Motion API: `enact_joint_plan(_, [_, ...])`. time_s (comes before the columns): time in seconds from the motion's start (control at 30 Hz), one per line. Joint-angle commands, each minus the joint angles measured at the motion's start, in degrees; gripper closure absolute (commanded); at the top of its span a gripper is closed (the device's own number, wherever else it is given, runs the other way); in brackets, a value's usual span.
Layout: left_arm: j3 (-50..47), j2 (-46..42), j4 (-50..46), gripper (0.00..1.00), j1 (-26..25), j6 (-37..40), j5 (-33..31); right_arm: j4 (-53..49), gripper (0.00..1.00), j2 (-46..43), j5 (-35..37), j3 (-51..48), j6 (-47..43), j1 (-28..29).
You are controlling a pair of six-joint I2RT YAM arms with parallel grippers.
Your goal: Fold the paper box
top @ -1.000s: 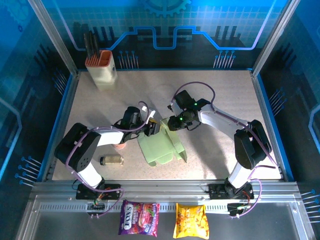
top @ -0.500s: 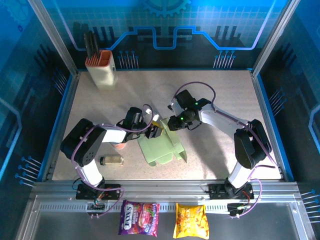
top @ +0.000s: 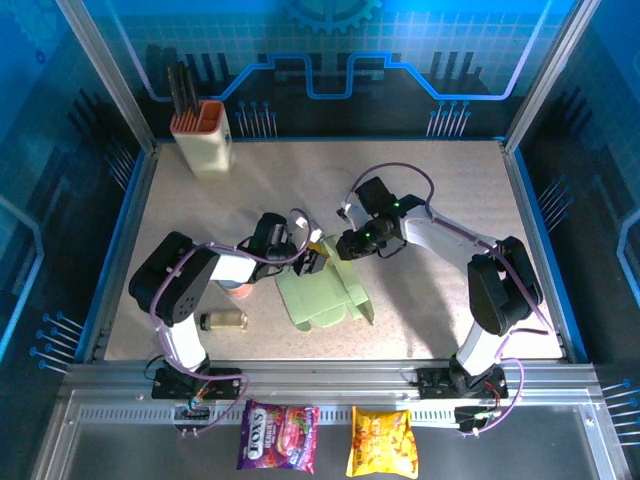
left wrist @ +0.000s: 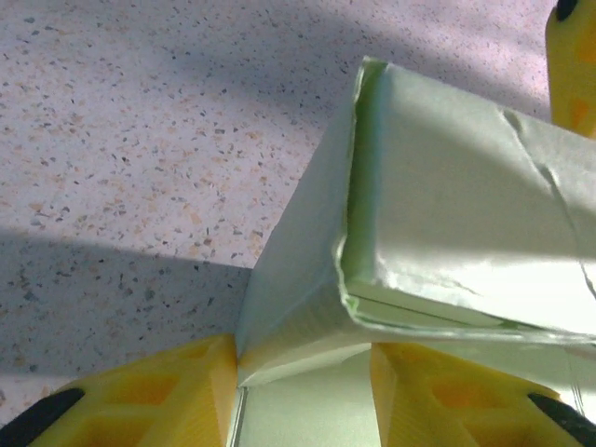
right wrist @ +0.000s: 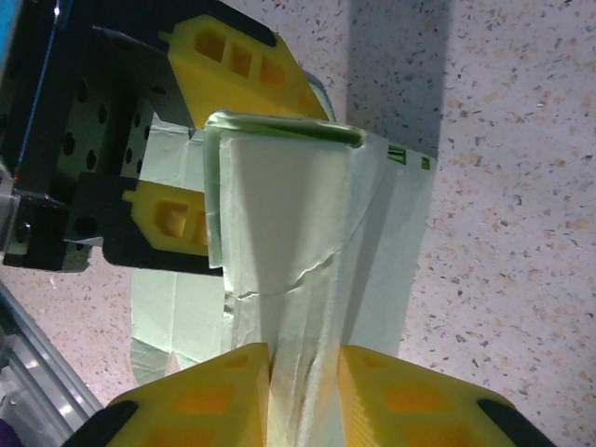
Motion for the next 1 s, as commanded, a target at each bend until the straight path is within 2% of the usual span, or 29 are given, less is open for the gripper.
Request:
enact_joint_plan(0.0, [1.66, 1.13, 1.60, 0.61, 0.12, 1.79, 1.22, -0.34, 0.72, 2.29, -2.69, -1.37, -1.09, -0.59])
enact_joint_plan(0.4, [1.88, 1.92, 1.37, 0.68, 0.05, 1.17, 1.00, -0.96, 0.54, 2.51, -4.88, -0.21, -1.15, -2.00])
enact_joint_plan(0.73, [2.40, 2.00, 0.44, 0.70, -0.03, 0.05, -0.91, -0.47, 0.51, 2.31, -6.89, -0.38, -0.89, -3.14])
enact_joint_plan(0.77, [2.49, 1.90, 0.49, 0.68, -0.04, -0.22, -1.12, -0.34, 0.50, 2.30, -7.04, -0.37, -0.91, -3.15])
enact_joint_plan(0.87, [2.80, 1.75, 0.44, 0.53, -0.48, -0.43, -3.54, -0.23, 0.50, 2.46, -7.21, -0.46, -1.00, -3.22])
enact_joint_plan(0.97, [3.86, 1.75, -0.46, 0.47, -0.57, -0.46, -5.34, -0.16, 0.53, 2.72, -7.45, -0.58, -1.32, -3.38])
